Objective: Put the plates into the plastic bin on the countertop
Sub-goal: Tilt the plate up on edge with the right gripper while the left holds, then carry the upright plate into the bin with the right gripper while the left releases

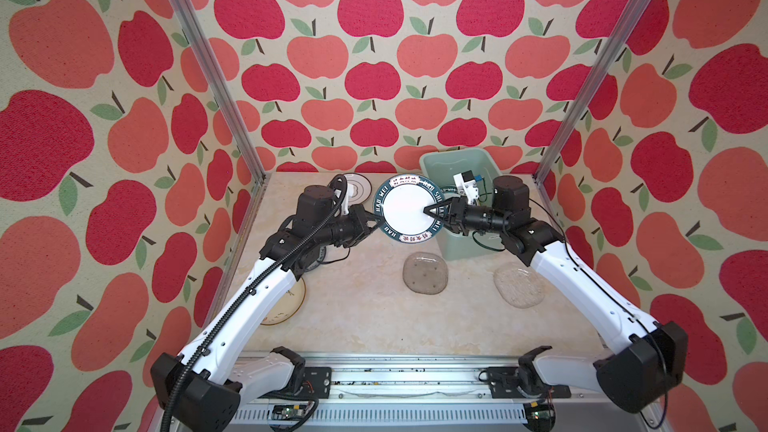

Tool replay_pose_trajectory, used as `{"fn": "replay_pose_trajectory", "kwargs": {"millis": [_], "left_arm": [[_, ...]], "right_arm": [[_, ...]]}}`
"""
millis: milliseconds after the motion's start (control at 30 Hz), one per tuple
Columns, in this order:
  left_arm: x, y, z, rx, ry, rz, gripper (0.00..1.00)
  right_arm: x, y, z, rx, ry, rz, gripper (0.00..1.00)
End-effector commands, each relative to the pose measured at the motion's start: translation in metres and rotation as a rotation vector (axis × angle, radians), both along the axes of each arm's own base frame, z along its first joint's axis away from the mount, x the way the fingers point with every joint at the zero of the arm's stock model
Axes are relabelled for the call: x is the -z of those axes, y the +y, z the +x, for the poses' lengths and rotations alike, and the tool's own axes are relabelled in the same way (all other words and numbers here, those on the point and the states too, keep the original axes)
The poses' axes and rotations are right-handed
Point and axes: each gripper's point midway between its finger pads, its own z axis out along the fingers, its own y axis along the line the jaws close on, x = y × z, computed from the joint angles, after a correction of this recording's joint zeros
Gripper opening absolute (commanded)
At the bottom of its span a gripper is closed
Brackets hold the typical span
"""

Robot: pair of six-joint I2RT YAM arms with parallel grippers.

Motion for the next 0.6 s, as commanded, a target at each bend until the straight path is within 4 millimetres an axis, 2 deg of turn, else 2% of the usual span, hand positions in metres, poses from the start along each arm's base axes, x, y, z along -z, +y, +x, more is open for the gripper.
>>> {"fn": "replay_pose_trajectory", "kwargs": {"millis": [0, 367, 500, 567], "left_arm": [[-0.021, -0.009, 0.003, 0.017, -0.056, -0.043, 0.06], [-0.016, -0.016, 0.003, 0.027, -0.042, -0.04, 0.06], [-0.021, -0.015, 0.005, 0.009, -0.058, -0.038, 0.08], [-0.026, -0.012, 0.006, -0.006, -0.075, -0.038, 0.13]], "right_arm": [[-0.007, 0.004, 0.003, -0.004, -0.021, 0.035, 0.32], [-0.007, 0.004, 0.006, 0.006, -0.025, 0.028, 0.08], [-0.007, 0.002, 0.009, 0.029, -0.023, 0.023, 0.02], [-0.01, 0.0, 0.012, 0.049, -0.022, 0.028, 0.02]]}}
